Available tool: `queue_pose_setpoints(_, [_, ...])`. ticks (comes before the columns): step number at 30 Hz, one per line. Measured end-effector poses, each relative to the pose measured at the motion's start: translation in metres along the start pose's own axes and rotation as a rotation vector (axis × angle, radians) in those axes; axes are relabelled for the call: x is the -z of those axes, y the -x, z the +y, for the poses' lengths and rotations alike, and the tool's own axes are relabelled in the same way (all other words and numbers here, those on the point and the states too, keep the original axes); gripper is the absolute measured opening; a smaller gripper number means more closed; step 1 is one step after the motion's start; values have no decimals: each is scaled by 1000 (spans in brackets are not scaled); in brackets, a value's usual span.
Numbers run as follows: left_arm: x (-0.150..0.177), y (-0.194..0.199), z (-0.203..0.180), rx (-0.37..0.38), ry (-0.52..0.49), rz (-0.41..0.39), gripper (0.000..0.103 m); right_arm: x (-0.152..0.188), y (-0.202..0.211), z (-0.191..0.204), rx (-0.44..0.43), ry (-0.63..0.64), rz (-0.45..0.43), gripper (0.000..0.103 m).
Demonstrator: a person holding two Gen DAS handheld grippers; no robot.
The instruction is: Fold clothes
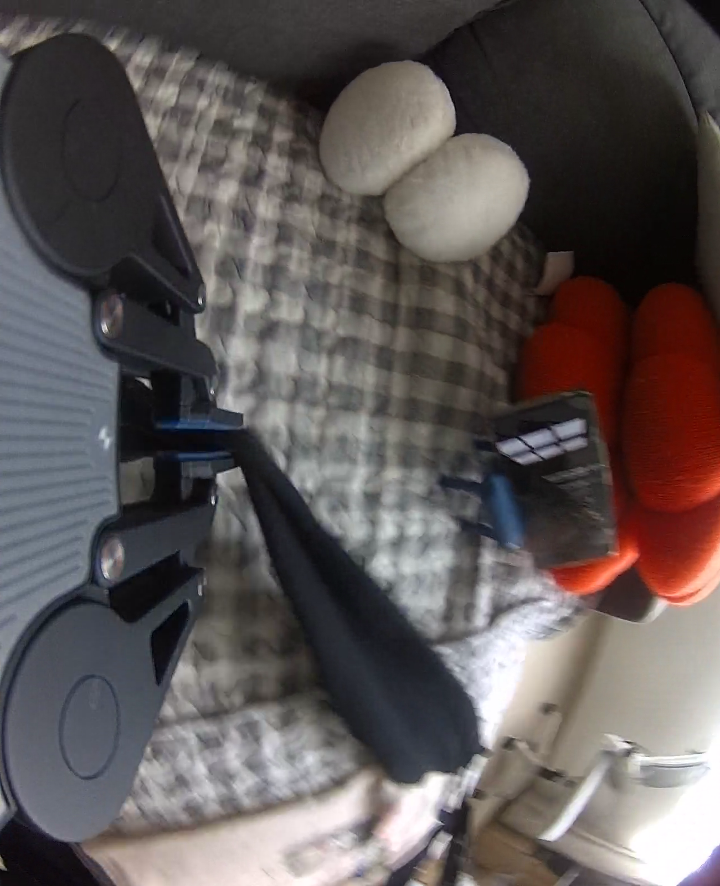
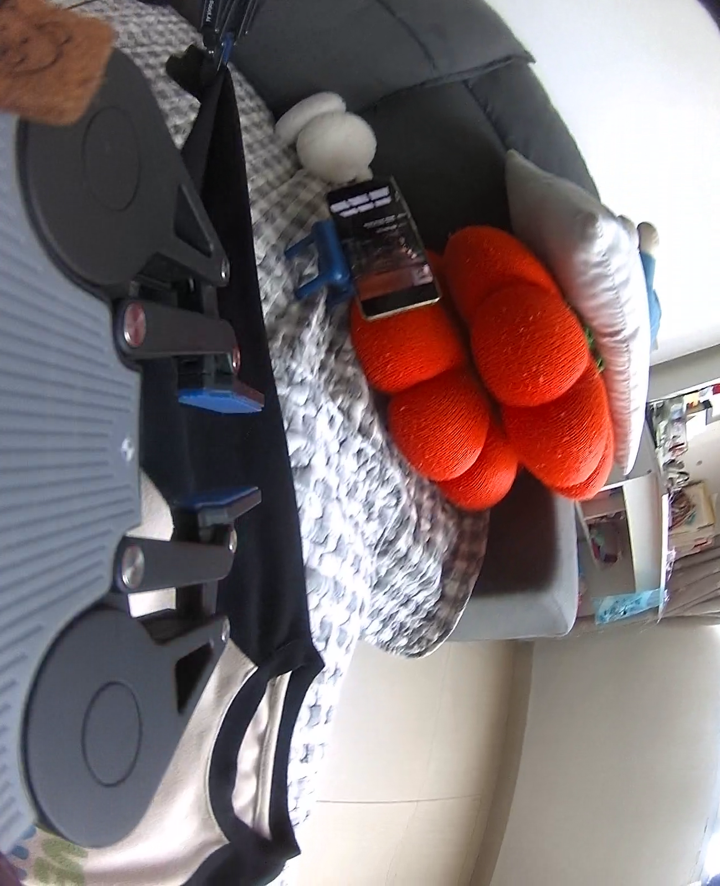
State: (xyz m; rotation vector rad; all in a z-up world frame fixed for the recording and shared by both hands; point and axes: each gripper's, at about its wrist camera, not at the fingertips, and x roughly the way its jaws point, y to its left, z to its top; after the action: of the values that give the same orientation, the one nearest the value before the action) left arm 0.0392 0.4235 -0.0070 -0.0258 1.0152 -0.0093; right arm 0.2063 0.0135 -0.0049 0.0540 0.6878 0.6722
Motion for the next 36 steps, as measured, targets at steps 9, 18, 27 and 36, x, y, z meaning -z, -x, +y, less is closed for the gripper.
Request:
queue_pose_setpoints(9, [13,-9,19,-24,54,-36,37,4,-5,-3,25,1,22,33])
queue_pose_setpoints(18, [15,-48,17,-113,145,-60,55,1,-7,-9,47,-29,7,33])
queue_pose_setpoints(27, [11,-68,6,-178,216,-139,2,-8,-20,-43,136,-25,31,33])
queue_pose_setpoints(36, [12,-63,19,-180,283,-250,1,-27,-63,-76,196,94,99,33])
